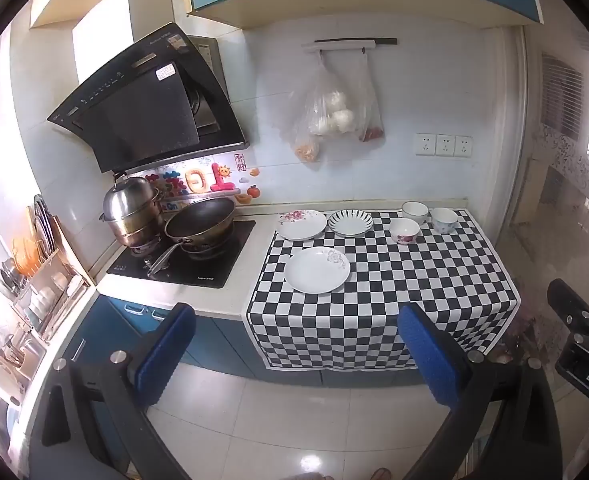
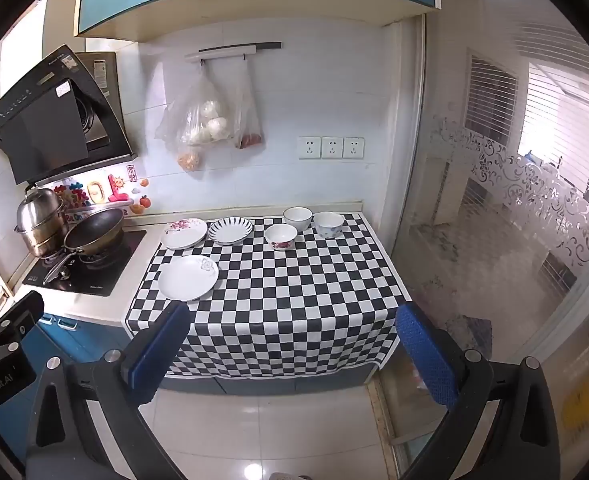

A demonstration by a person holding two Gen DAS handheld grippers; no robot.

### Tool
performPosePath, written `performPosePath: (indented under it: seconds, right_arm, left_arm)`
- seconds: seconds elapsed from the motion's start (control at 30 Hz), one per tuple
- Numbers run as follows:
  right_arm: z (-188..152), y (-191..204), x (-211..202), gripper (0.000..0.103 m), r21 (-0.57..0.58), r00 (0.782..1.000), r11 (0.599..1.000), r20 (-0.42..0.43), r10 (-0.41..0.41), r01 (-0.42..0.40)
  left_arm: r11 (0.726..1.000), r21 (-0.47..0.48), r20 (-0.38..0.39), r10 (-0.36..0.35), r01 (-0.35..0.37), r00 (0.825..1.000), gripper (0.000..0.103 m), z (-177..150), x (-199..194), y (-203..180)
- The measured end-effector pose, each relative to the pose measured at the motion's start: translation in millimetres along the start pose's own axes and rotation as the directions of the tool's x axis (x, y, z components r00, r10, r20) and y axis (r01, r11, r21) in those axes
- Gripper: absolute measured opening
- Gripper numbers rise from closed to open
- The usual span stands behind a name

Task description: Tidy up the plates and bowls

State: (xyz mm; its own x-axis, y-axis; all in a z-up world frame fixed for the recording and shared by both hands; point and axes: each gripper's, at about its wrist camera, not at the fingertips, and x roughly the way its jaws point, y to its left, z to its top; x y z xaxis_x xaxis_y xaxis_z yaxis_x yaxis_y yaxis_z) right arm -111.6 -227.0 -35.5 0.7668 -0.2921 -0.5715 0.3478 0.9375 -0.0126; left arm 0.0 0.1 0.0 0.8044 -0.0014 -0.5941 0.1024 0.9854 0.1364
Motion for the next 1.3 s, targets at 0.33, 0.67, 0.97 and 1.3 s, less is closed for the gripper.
performPosePath:
  seconds: [0.33, 0.67, 0.97, 1.3]
  right_arm:
    - [-2.3, 1.0, 2.5, 0.103, -0.004, 1.0, 1.0, -0.008, 0.0, 0.0]
    - [-1.4, -0.9, -0.1, 0.103, 0.004, 1.0, 1.0, 0.0, -0.005, 0.005]
    - [-1.2, 0.7, -0.1, 0.103, 0.007, 1.0, 1.0, 0.005, -0.007, 0.007]
    - [-1.1, 3.6, 0.1, 0.103, -0.005, 1.0, 1.0, 0.002, -0.009, 0.009]
  left_arm:
    - [1.0, -0.004, 0.003, -0.006, 0.006, 1.0, 0.103, 0.4, -0.5, 0.7]
    - [1.0, -0.003, 0.004, -0.005, 0.005, 1.0, 0.103, 0.2, -1.0, 0.9]
    - [1.0, -0.004, 0.005, -0.004, 0.004, 1.0, 0.103, -1.2, -1.5, 0.3]
    - [1.0, -0.004, 0.004, -0.006, 0.006, 1.0, 0.103, -1.2, -1.6, 0.3]
